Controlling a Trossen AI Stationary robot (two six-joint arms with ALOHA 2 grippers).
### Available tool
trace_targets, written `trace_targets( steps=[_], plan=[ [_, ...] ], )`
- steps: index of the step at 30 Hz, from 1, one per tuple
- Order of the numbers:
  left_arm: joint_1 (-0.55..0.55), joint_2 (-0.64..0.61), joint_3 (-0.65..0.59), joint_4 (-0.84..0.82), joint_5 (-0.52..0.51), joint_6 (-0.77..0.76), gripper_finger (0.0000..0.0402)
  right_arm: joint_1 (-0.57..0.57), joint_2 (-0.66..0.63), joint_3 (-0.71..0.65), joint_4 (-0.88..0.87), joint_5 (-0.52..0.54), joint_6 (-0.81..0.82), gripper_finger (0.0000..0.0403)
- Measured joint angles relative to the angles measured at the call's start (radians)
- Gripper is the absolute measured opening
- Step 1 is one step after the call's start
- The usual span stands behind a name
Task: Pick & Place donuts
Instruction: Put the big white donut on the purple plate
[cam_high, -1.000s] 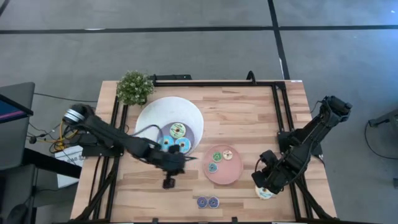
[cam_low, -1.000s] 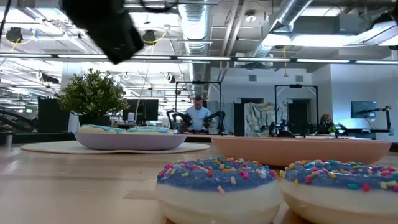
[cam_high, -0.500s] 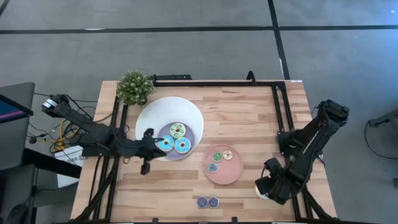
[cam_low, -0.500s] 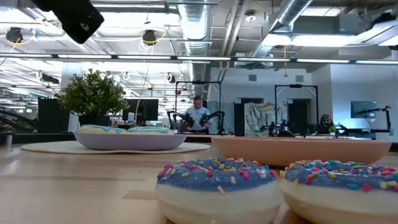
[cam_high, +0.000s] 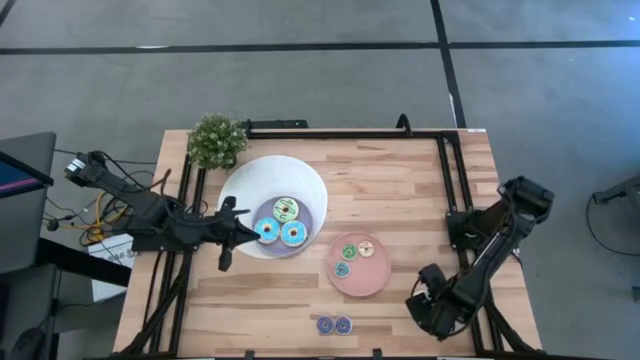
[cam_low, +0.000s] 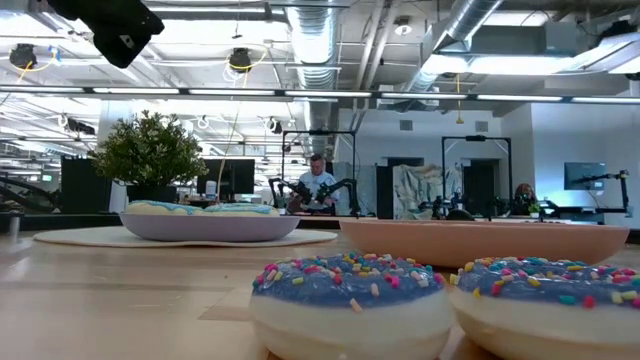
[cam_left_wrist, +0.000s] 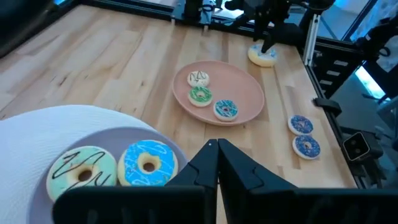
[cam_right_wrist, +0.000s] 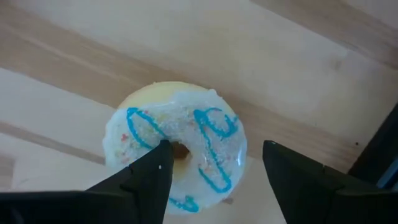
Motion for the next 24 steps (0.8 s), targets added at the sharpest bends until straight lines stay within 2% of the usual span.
trace_targets(
  steps=[10,15,24],
  plan=[
    [0.0,0.004,0.0,0.001,0.0,-0.024,0.0,0.011,0.021,-0.011,0.027,-0.032,-0.045,0.0222],
    [0.0,0.004,0.0,0.001,-0.002,-0.025,0.0,0.013,0.02,-0.055,0.124,-0.025,-0.059,0.0221],
    [0.0,0.005,0.0,0.001,-0.01,-0.025,0.0,0.013,0.02,-0.057,0.099,-0.016,-0.027,0.0221]
  ],
)
